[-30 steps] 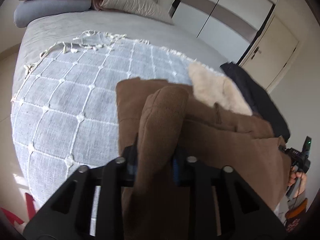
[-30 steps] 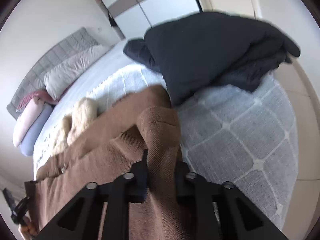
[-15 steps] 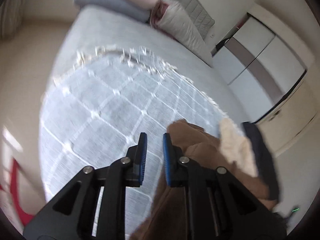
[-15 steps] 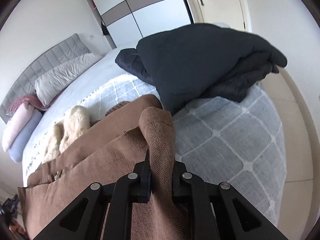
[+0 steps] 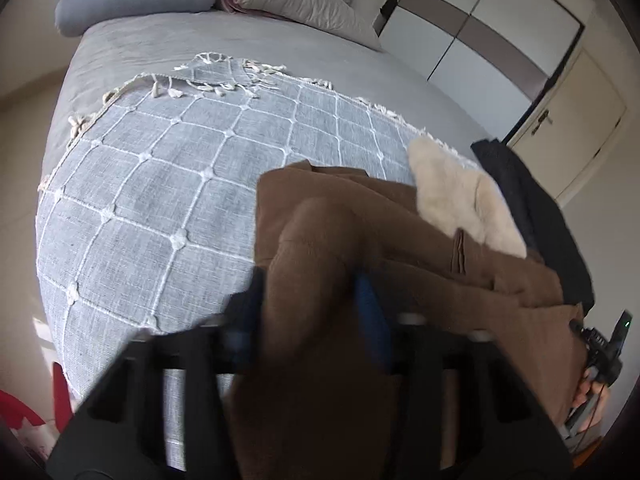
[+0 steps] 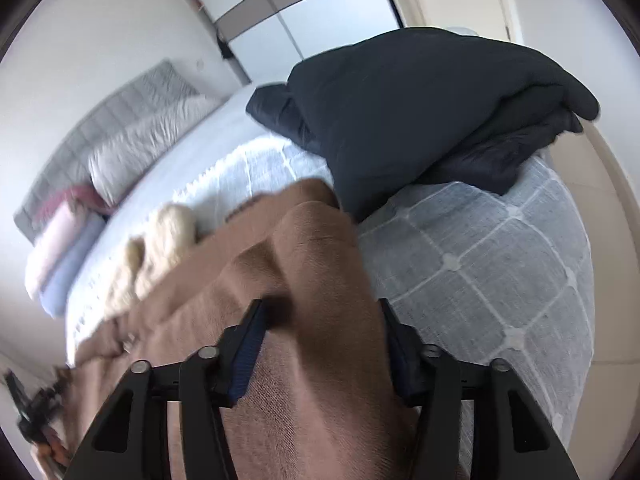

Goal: Fold large clothes

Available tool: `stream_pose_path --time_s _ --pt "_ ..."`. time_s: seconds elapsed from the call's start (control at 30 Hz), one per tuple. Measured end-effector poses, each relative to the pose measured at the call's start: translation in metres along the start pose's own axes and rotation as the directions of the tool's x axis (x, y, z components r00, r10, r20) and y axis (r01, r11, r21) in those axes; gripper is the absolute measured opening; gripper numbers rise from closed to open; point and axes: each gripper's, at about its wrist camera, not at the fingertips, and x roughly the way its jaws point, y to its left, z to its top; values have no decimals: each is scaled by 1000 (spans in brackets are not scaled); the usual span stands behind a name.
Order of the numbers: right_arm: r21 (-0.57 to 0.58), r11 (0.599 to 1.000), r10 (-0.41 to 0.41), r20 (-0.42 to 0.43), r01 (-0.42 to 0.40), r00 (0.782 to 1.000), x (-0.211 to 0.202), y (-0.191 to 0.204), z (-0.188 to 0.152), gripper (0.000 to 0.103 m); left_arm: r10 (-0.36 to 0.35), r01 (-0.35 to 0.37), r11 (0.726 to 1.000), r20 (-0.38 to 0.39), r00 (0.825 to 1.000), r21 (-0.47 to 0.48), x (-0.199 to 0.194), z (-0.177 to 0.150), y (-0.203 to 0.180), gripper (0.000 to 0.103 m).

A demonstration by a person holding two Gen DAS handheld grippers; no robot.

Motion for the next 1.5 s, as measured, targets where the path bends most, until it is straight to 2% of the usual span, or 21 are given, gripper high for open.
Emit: stream_pose_path --time_s 0.03,0.07,0.13,0.27,0.33,0.47,0.57,0.63,0.77,0.8,0.87,0.93,1.0,1.1,1.23,1.27,1.3,1.33,1.4,1.43,1.5 --pt "-35 999 -24 7 24 1000 1 7 -1 22 18 -18 1000 11 1000 14 -2 -2 -5 20" --pt "-73 995 -69 32 71 997 -1 17 -2 15 38 -40 999 39 999 35 -7 -2 -11 14" --pt "-114 987 -102 92 112 991 -10 31 -2 11 47 -52 998 106 993 42 -21 -1 -20 13" --pt "-139 979 -107 282 151 953 -55 63 -4 10 13 -4 999 241 971 -37 -56 6 -28 12" --pt "-159 970 -112 370 181 922 -77 75 -7 9 38 -30 999 311 950 -30 -72 6 -37 12" --pt "-204 947 -107 530 249 841 -118 98 -5 9 61 -71 997 437 897 8 -105 18 -59 11" --pt "-191 945 -104 599 267 794 -132 107 12 9 96 -142 989 524 846 47 -122 45 -76 12" --pt "-182 945 -102 628 273 772 -136 114 31 9 104 -158 986 559 823 50 -128 67 -82 12" --pt "-198 927 -108 670 317 734 -122 138 68 9 107 -157 987 588 802 34 -117 107 -85 12" --pt "-211 915 -115 681 345 723 -113 148 75 9 126 -181 983 593 795 35 -109 116 -89 12" --pt "-233 890 -130 693 392 709 -94 163 86 9 170 -253 966 613 772 50 -84 133 -98 12" --pt "-249 862 -156 698 441 699 -62 178 99 9 205 -310 948 616 761 67 -52 146 -103 12" --pt "-253 845 -189 682 470 706 -27 185 109 9 234 -357 930 611 756 85 -22 153 -106 12" --pt "-259 827 -252 623 500 740 42 184 125 9 286 -442 887 594 752 133 45 158 -108 12" --pt "-323 771 -315 555 548 770 126 179 131 9 360 -565 802 596 718 196 121 153 -113 12" --pt "-335 761 -333 533 555 778 148 178 131 9 375 -574 794 581 722 201 136 153 -113 12" --pt "-346 761 -345 500 548 795 168 176 131 9 395 -584 785 559 729 206 152 154 -110 12" --pt "-358 762 -356 463 539 812 185 172 133 9 423 -591 777 514 746 218 170 156 -105 12" --pt "-397 762 -395 340 511 853 220 165 138 10 471 -578 772 373 799 264 204 167 -97 14" --pt "-417 767 -408 270 488 872 235 161 141 10 484 -568 774 317 815 279 214 172 -93 15" --pt "-420 783 -420 186 459 888 247 152 145 13 501 -543 786 209 840 297 232 176 -87 20"
